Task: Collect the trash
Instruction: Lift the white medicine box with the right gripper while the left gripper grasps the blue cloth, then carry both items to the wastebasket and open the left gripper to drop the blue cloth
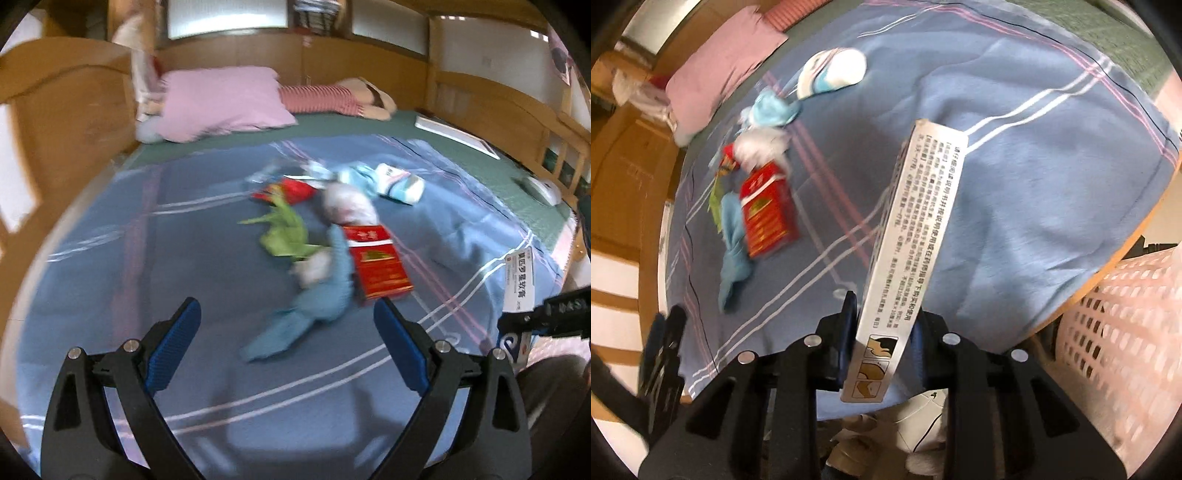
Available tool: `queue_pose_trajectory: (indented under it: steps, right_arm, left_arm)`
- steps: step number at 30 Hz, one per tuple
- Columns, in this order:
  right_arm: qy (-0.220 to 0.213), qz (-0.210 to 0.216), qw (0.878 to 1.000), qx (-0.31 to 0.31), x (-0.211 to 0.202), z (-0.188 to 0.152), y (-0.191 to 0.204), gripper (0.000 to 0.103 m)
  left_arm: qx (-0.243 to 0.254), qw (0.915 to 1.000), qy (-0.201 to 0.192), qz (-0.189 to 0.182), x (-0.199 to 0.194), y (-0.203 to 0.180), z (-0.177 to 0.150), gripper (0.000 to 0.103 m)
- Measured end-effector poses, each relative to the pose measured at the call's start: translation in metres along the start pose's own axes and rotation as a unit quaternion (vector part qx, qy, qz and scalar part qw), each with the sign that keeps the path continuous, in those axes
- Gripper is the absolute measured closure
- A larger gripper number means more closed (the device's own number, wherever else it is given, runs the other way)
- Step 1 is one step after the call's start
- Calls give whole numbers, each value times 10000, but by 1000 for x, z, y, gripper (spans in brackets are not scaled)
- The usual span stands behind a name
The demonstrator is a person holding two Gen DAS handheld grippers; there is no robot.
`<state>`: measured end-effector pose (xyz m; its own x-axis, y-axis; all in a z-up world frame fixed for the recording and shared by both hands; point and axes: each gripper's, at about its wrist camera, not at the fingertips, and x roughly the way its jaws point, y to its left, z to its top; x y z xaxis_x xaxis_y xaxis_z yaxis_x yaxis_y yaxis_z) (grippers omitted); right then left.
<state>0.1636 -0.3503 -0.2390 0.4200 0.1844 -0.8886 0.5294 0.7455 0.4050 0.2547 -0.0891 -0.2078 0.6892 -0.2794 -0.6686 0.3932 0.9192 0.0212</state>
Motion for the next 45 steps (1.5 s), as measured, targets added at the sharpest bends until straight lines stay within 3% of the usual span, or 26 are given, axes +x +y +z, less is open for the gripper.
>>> queue_pose_trajectory:
  steps: [6, 8, 10, 11, 14, 20, 27, 32, 40, 45]
  right_arm:
    - [48, 273, 9991, 327, 4, 10, -30, 75]
    - [27, 393, 9988, 301, 3, 10, -32, 75]
    - [37, 456, 9986, 267, 2, 10, -32, 75]
    - [65, 515, 9983, 277, 3, 10, -33, 75]
    - [97, 633, 9973, 361, 3, 11, -37, 75]
    - [-106, 697, 9974, 136, -4, 10, -31, 75]
    - [-631, 708, 9952, -232, -22, 2, -17, 75]
    - [-998, 810, 9915, -208, -54, -6, -17, 75]
    - [-2019, 535, 9779, 35, -157, -36, -63, 75]
    - [-2663, -95, 9635, 249, -225, -77, -105, 75]
  left_arm:
    - [393, 9984, 376, -125, 56, -22, 2, 12]
    - [388, 9977, 514, -223, 70, -23, 3, 22]
    - [256, 9965, 741, -277, 85, -20, 2, 48]
    - [166, 9958, 850, -294, 92, -16, 2, 55]
    - [63, 9959, 841, -333, 92, -12, 0, 59]
    - [-26, 9980, 615, -106, 66, -7, 1, 62]
    - [-371, 9988, 270, 170, 7, 3, 18, 62]
    - [-267, 9996, -71, 90, -42, -16, 33, 62]
    - [106, 9947, -586, -836, -108, -95, 46, 61]
    - [491, 9833, -644, -1632, -138, -171, 38, 61]
